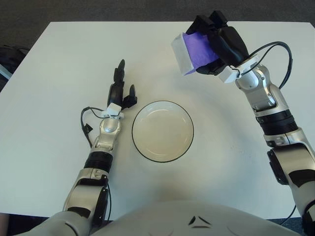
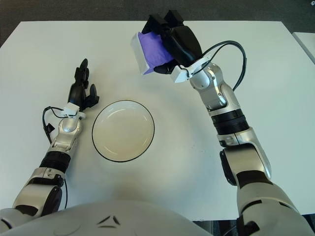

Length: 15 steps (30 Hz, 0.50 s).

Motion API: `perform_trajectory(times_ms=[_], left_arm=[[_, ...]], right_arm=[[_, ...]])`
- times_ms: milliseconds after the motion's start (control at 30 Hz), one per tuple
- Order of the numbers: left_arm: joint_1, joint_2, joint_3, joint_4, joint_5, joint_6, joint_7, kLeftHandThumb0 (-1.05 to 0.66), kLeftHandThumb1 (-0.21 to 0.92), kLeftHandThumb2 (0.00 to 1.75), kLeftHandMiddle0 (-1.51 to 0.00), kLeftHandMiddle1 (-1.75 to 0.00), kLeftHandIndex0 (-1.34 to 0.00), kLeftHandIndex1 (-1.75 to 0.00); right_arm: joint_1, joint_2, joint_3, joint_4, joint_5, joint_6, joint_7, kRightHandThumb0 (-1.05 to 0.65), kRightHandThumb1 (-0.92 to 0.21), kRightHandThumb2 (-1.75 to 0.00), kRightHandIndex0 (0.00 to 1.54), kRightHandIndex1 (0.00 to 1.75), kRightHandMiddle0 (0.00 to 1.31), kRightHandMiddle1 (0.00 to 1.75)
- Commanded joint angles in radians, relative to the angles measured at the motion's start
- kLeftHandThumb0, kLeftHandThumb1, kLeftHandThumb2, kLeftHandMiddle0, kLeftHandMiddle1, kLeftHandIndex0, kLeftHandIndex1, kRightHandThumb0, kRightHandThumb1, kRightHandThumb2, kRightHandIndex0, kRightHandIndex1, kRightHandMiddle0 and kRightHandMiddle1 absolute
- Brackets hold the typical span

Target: Put the tissue paper into the plate.

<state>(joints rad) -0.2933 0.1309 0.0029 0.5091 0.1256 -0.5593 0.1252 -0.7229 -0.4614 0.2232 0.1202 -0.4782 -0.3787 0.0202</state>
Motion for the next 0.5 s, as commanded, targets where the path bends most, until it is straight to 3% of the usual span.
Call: perform_trajectory(times_ms=[0,200,467], left_arm=[[0.155,-0.039,-0.020,0.112,0.010,-0.002,0.004,-0.81,0.92,0.87,-0.16,-0.01,0.00,-0.33],[0.156,-0.036,-0.017,0.115,0.004,-0.008,-0.001,-0.81,0.92,0.87,-0.16,-0.01,0.00,-0.33],[0.155,-0.028,-0.016,0.112,0.009,-0.002,0.000,-0.82,0.92,0.86,-0.16,-0.01,0.00,-0.35]], right_arm=[[0.038,0.022,-0.028,-0.105,0.044,0.029,0.037,0.00,-0.05,-1.62,0.82,1.73,0.58,1.75],[0.084,0.048,-0.034,-0.201,0.079,0.079,0.085,0.00,-0.06,-1.61,0.82,1.72,0.57,1.75],[0.220,0.109,0.004,-0.417,0.123,0.159,0.161,0.00,-0.06,-1.61,0.83,1.71,0.56,1.75]])
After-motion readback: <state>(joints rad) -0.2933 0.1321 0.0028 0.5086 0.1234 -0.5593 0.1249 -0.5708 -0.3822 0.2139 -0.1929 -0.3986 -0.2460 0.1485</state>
